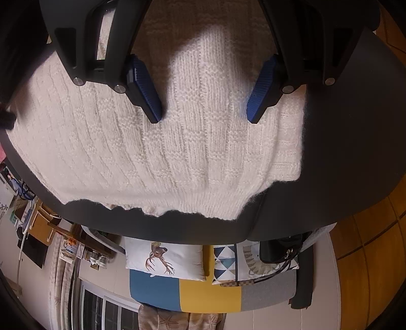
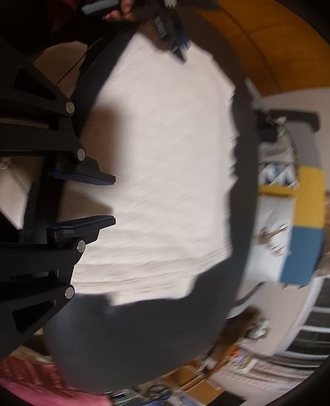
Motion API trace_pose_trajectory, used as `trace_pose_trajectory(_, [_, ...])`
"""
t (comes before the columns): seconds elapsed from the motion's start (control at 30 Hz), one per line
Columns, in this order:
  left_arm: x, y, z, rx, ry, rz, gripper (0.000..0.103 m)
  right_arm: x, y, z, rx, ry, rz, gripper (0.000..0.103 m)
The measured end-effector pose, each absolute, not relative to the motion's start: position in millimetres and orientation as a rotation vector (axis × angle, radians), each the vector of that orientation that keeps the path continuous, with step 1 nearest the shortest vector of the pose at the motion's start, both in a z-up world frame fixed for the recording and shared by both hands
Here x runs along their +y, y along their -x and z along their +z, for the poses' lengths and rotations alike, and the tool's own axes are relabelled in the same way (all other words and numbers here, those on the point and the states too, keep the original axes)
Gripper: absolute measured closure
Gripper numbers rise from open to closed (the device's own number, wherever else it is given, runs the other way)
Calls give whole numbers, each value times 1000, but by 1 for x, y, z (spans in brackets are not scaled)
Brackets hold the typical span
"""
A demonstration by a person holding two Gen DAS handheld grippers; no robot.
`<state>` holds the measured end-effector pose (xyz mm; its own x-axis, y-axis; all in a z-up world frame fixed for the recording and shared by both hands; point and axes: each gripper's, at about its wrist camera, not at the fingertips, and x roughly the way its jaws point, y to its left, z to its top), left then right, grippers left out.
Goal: Fold clothes
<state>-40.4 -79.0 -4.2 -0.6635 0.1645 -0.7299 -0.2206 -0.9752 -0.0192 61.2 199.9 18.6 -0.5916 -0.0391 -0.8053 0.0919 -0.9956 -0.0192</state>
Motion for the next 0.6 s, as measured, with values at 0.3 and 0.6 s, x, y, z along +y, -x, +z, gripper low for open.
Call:
trace_pose_trajectory(0.3, [-78, 43, -5, 115, 1197, 2673, 30, 181, 6, 5, 7, -1274, -2715, 79])
trace_pose_trajectory(0.6, [-79, 44, 1, 103, 1181, 2674, 30, 187, 6, -11, 12, -1241, -2739, 77])
